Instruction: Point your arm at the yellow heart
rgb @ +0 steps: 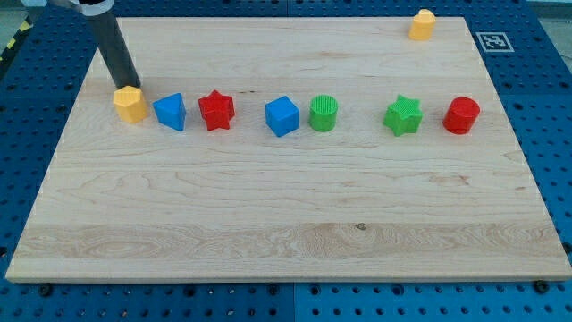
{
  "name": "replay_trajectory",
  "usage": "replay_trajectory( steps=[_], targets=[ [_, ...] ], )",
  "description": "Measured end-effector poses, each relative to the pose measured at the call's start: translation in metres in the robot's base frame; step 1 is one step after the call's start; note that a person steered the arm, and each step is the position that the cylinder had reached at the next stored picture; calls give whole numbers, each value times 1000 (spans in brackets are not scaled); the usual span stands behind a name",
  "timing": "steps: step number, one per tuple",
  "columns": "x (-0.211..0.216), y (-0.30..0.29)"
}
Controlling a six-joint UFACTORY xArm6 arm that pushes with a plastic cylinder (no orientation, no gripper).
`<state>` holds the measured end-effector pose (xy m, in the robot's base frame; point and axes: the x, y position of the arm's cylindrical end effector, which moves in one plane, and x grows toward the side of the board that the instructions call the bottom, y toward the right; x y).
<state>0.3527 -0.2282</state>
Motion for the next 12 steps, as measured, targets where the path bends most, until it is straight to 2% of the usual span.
replay_trajectory(
  steps=[3,5,8,11,12],
  targets=[
    [21,6],
    [-31,13],
    [-47,148],
    [-141,284],
    [-157,348]
  ],
)
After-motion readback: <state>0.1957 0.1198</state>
